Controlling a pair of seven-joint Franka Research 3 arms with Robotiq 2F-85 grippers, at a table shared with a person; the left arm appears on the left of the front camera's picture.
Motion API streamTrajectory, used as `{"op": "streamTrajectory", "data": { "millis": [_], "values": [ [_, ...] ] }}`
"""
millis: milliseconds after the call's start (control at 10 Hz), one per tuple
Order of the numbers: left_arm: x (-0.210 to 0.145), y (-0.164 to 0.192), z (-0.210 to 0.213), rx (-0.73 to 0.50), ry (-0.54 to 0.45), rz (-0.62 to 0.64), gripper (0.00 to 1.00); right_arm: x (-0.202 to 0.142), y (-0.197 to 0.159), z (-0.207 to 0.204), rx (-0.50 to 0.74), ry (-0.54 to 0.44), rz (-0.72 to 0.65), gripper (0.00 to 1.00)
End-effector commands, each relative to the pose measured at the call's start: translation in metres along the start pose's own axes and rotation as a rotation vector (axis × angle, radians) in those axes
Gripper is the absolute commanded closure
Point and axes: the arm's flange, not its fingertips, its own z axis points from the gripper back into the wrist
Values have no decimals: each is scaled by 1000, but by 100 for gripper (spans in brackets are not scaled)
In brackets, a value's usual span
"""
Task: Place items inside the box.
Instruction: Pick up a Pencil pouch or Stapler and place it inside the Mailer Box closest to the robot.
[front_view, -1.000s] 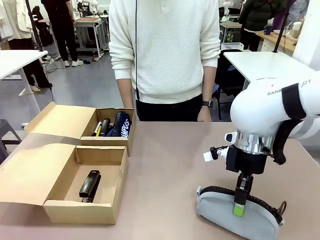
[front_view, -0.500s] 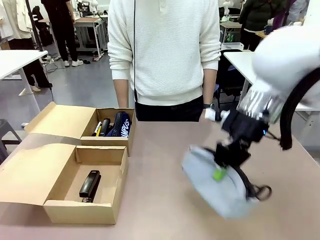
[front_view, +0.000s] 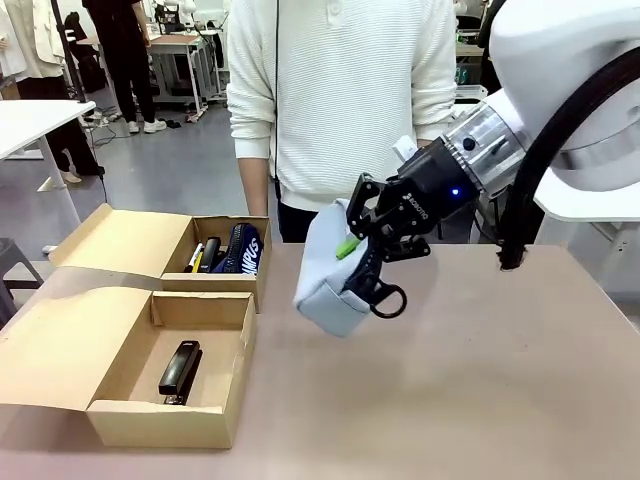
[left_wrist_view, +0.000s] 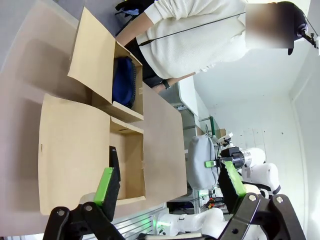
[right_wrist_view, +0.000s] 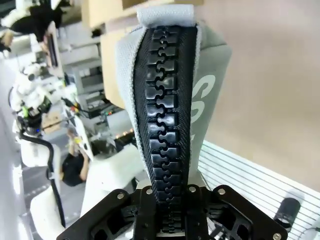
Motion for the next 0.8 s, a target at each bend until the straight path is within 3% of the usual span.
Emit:
{"op": "streamTrajectory", "data": {
  "millis": [0,100,200,300,500,700],
  "values": [
    [0,-1,0,-24,-11,-16,0,2,-5,15,-39,57,76,100],
    [0,-1,0,-24,-11,-16,0,0,0,0,0,0,0,92],
    [0,-1,0,-24,-11,-16,0,-6,-10,-8,56,20,12,92],
    [0,-1,0,-24,-11,-16,0,-8,25,-32,-29,59,46,92],
    [0,-1,0,-24,-11,-16,0,1,102,-96,-133,37,32,92],
    [0,-1,0,-24,-11,-16,0,21,143,-152,-257,28,24,92]
  ]
}}
